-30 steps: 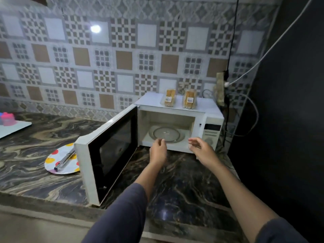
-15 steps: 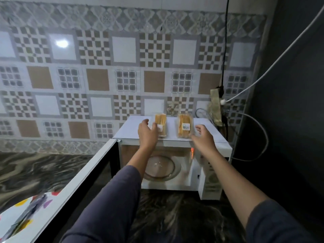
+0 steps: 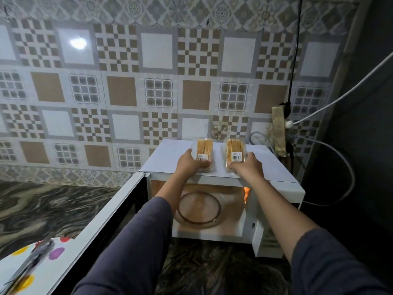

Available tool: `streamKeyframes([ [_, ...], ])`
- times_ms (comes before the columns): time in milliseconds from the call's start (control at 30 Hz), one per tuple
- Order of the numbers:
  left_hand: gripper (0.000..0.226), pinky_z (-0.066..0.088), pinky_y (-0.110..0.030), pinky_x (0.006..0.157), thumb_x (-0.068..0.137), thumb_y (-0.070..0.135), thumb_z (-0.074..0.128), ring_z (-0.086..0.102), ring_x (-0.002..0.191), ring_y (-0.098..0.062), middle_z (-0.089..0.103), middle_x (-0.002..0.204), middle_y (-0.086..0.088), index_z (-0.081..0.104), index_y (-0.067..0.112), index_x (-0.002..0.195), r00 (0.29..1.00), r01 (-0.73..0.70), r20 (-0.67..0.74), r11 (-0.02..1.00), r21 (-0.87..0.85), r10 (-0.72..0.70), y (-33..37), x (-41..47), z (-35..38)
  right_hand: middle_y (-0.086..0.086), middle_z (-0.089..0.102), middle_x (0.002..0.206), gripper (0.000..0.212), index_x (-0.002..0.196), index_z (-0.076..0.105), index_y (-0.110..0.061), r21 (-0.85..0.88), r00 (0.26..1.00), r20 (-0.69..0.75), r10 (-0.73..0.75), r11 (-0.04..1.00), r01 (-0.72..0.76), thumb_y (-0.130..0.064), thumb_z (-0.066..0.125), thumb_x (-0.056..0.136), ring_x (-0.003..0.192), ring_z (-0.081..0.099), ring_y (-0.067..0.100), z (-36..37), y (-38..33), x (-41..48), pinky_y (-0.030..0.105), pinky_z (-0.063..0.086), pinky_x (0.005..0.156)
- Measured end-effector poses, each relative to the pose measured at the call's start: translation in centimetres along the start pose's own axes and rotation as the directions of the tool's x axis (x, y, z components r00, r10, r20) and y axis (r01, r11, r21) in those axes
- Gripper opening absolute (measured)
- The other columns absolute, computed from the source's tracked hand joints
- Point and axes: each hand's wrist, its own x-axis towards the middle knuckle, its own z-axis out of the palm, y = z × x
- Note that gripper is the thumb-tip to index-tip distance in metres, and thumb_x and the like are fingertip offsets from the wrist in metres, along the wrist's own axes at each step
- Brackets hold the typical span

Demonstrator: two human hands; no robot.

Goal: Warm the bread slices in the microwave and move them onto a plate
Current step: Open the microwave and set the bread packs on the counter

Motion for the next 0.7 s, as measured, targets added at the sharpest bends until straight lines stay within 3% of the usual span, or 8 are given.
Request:
streamKeyframes([
  [67, 0.054, 0.048, -0.032, 0.088, 0.072, 0.030, 0.078, 0.061, 0.104, -0.023, 0.064, 0.118, -0.009, 0.054, 0.010, 0.116, 0.999, 0.002, -0.034, 1.000, -0.024, -0.003, 0.1, -0.1, 0.3, 0.011, 0.061, 0.115, 0.054, 0.118, 0.049, -0.013, -0.016, 0.999, -0.035, -0.029, 0.999, 0.028, -0.029, 0.073, 0.073, 0.101, 0.060, 0.030, 0.1, -0.3, -0.2, 0.040, 0.051, 0.084],
  [167, 0.067, 0.047, -0.032, 0.088, 0.073, 0.027, 0.078, 0.058, 0.111, -0.024, 0.059, 0.128, -0.009, 0.047, 0.008, 0.130, 0.998, 0.017, -0.067, 0.999, -0.042, -0.019, 0.3, -0.2, 0.8, 0.009, 0.063, 0.110, 0.039, 0.113, 0.057, -0.013, -0.019, 0.989, -0.090, -0.115, 0.993, 0.113, -0.025, 0.070, 0.079, 0.095, 0.061, 0.029, -0.3, -1.1, -0.7, 0.037, 0.052, 0.077],
  [300, 0.071, 0.048, -0.036, 0.094, 0.076, 0.027, 0.076, 0.057, 0.115, -0.027, 0.055, 0.131, -0.011, 0.041, 0.008, 0.136, 0.997, 0.003, -0.081, 1.000, -0.030, -0.005, 0.6, -0.8, 0.7, 0.012, 0.065, 0.107, 0.028, 0.110, 0.063, -0.009, 0.181, 0.994, -0.093, -0.063, 0.980, 0.079, -0.009, 0.067, 0.082, 0.087, 0.066, 0.031, -0.8, -1.2, -1.2, 0.044, 0.058, 0.075],
  [400, 0.060, 0.051, -0.038, 0.093, 0.079, 0.018, 0.073, 0.057, 0.112, -0.029, 0.055, 0.128, -0.013, 0.044, 0.007, 0.131, 0.999, -0.003, -0.054, 0.997, -0.078, -0.001, 1.3, -1.6, 0.4, 0.010, 0.062, 0.109, 0.035, 0.118, 0.061, -0.007, 0.368, 1.000, -0.019, 0.009, 0.930, -0.002, 0.003, 0.062, 0.084, 0.085, 0.063, 0.027, -1.3, -0.5, -1.9, 0.034, 0.058, 0.068],
  [533, 0.071, 0.051, -0.044, 0.094, 0.076, 0.008, 0.074, 0.057, 0.112, -0.031, 0.051, 0.132, -0.013, 0.038, 0.006, 0.137, 1.000, 0.019, -0.003, 0.976, -0.217, -0.020, 2.0, -3.1, 0.9, 0.007, 0.064, 0.107, 0.043, 0.122, 0.059, -0.005, 0.555, 0.996, 0.037, 0.082, 0.827, -0.088, 0.006, 0.065, 0.081, 0.089, 0.065, 0.026, -2.1, 0.5, -2.9, 0.033, 0.056, 0.074],
  [700, 0.072, 0.057, -0.036, 0.082, 0.081, 0.004, 0.069, 0.062, 0.104, -0.028, 0.046, 0.138, -0.013, 0.032, 0.011, 0.143, 0.996, 0.093, 0.031, 0.907, -0.410, -0.088, 2.2, -5.8, 2.1, 0.010, 0.061, 0.103, 0.050, 0.129, 0.053, -0.002, 0.682, 0.988, 0.106, 0.110, 0.715, -0.153, 0.010, 0.063, 0.082, 0.089, 0.063, 0.024, -4.1, 2.1, -5.5, 0.027, 0.052, 0.074],
])
